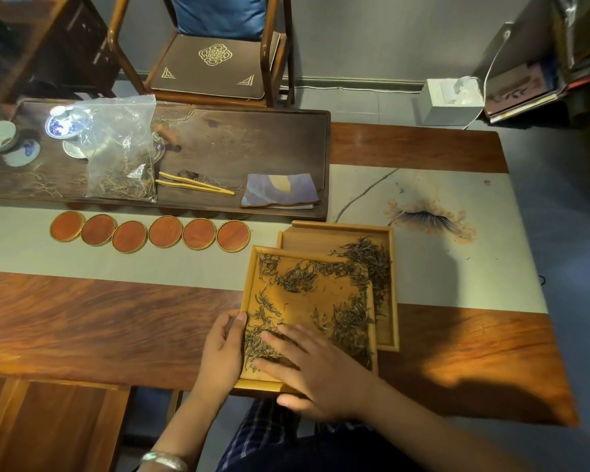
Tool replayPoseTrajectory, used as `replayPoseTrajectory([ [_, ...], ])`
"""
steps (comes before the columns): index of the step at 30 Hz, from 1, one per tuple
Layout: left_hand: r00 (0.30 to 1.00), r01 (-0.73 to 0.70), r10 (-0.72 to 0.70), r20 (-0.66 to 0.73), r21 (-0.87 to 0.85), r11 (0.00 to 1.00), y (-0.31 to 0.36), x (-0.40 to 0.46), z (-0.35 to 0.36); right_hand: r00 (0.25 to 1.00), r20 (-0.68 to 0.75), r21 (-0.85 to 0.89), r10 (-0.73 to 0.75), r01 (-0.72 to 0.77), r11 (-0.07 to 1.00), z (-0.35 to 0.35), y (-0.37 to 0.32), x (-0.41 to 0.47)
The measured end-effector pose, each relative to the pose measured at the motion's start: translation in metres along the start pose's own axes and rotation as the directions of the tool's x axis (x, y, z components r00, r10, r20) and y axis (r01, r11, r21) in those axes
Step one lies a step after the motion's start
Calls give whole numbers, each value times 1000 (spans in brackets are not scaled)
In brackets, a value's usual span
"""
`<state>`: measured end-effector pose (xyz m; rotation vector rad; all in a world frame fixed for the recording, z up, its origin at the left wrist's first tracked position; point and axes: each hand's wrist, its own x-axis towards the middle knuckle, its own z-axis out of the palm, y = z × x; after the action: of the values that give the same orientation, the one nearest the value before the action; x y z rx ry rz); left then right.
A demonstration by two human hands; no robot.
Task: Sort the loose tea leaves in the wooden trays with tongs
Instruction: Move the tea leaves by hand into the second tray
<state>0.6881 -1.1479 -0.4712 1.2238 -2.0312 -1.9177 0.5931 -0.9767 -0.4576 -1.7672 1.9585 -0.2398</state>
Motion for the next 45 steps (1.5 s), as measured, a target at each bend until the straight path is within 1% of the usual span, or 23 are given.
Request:
replayPoseTrajectory([
  [3,1000,1,-1,0,-5,1000,0,-1,-1,999,-13,-16,50,-51,999,-1,8,-5],
  [9,1000,3,-3,-17,-2,1000,-5,-2,-3,974,-11,-11,225,-225,974,-1,40,-21],
  [12,1000,0,0,-20,10,1000,-6,-2,-3,948,-28,-15,317,-317,948,-4,57,-26],
  [17,1000,13,-13,-18,13,1000,-10,-2,-4,891,-71,32,447,-446,894,-7,79,-34],
  [21,1000,5,-4,-29,33,999,-12,-2,-7,841,-105,70,531,-526,847,-10,95,-39],
  [23,999,11,-10,-35,35,999,-13,-2,-8,827,-125,55,548,-545,836,-10,102,-41],
  [26,999,13,-11,-44,46,999,-13,-2,-10,818,-156,12,554,-559,829,-13,106,-42],
  [31,999,14,-11,-51,63,998,-9,3,-12,795,-209,38,570,-576,817,-18,95,-43],
  [32,999,16,-13,-49,58,998,-8,4,-12,803,-227,53,552,-555,830,-19,88,-43],
  [34,999,17,-14,-51,46,999,-6,5,-12,848,-250,57,467,-469,882,-20,69,-44],
  [37,998,15,-14,-62,26,1000,-5,7,-12,931,-239,-23,277,-291,956,-13,45,-52],
  [39,998,14,-13,-69,17,1000,-5,10,-12,956,-222,-55,189,-206,977,-5,40,-62],
  [41,997,21,-20,-76,15,1000,-4,12,-12,962,-218,-58,166,-182,982,2,39,-71],
  [45,997,37,-36,-75,12,999,-3,12,-11,957,-200,-36,211,-222,974,6,45,-75],
])
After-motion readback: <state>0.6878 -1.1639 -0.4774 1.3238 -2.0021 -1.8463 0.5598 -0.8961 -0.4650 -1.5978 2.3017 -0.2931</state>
